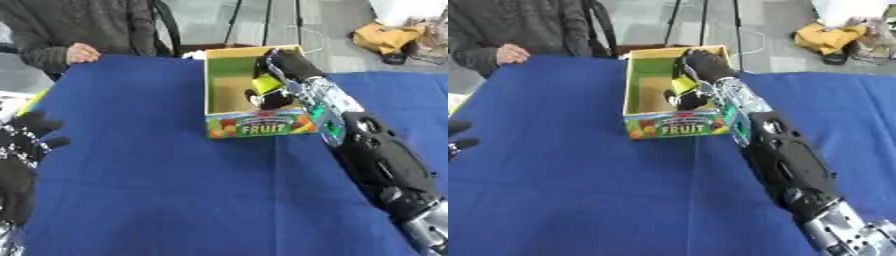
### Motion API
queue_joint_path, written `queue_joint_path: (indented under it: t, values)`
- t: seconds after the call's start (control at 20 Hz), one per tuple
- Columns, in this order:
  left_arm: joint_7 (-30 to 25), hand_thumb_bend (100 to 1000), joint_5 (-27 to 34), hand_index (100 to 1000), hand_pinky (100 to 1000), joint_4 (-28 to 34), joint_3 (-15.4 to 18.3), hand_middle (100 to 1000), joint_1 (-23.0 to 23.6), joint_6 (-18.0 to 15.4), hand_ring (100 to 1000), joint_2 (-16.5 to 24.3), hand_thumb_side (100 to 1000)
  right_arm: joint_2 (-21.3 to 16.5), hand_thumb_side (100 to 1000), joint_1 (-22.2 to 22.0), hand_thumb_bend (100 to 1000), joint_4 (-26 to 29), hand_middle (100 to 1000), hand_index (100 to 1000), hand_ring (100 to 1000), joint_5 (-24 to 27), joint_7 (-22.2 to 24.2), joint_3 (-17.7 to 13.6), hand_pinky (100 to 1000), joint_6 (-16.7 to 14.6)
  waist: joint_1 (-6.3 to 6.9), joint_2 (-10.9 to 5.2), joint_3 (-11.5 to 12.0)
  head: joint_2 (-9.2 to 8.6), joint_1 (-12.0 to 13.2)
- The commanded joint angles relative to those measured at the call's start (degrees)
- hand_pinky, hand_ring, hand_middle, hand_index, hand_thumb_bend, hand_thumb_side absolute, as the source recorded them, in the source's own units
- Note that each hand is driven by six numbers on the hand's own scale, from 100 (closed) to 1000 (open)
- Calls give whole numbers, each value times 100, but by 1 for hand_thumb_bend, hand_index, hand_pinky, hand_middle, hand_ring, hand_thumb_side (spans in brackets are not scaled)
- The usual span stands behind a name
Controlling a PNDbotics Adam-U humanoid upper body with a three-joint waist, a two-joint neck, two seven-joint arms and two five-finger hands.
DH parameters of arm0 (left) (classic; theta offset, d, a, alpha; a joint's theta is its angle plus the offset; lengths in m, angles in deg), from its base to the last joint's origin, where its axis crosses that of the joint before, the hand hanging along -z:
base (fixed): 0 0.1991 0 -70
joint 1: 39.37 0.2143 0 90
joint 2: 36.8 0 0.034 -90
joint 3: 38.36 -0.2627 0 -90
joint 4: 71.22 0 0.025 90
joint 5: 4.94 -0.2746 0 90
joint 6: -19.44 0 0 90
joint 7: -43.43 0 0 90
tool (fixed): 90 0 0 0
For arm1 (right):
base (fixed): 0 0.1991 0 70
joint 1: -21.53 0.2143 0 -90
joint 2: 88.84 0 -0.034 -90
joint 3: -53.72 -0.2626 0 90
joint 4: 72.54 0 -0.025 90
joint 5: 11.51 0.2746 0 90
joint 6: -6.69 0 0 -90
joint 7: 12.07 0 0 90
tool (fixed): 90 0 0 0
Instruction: Pick up objects on the table and place them in the box.
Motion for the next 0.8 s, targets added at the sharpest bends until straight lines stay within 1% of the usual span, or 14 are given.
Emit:
queue_joint_path:
  t: [0.05,0.1,0.15,0.2,0.45,0.65,0.8]
  values:
    - [-22,834,16,788,712,139,3,620,-85,0,798,61,1000,-53,414,135,523,-38,458,611,245,-168,-158,-63,164,2,15,-82,16,-92,-21]
    - [-22,834,15,788,712,139,4,620,-85,-1,798,62,1000,-51,485,137,705,-50,460,611,251,-199,-184,-65,171,-2,13,-79,15,-95,-17]
    - [-22,834,13,788,712,139,4,620,-88,-1,798,64,1000,-50,501,137,781,-57,461,613,256,-230,-206,-67,177,0,11,-77,12,-98,-11]
    - [-22,835,12,788,712,139,4,620,-90,-1,798,66,1000,-49,509,138,805,-62,461,613,257,-254,-222,-71,179,7,8,-75,9,-101,-7]
    - [-21,835,4,788,712,125,6,620,-86,1,798,67,1000,-37,527,135,816,-55,468,619,305,-259,-308,-81,228,37,-3,-61,-5,-107,17]
    - [-15,835,-3,788,712,113,17,620,-71,-1,798,81,1000,-51,522,139,807,28,465,623,296,-141,-326,-111,223,44,-5,-80,-59,-81,48]
    - [0,834,-9,788,713,87,33,620,-20,3,797,111,1000,-107,522,168,815,242,460,624,288,119,-351,-188,220,88,8,-141,-162,-19,106]
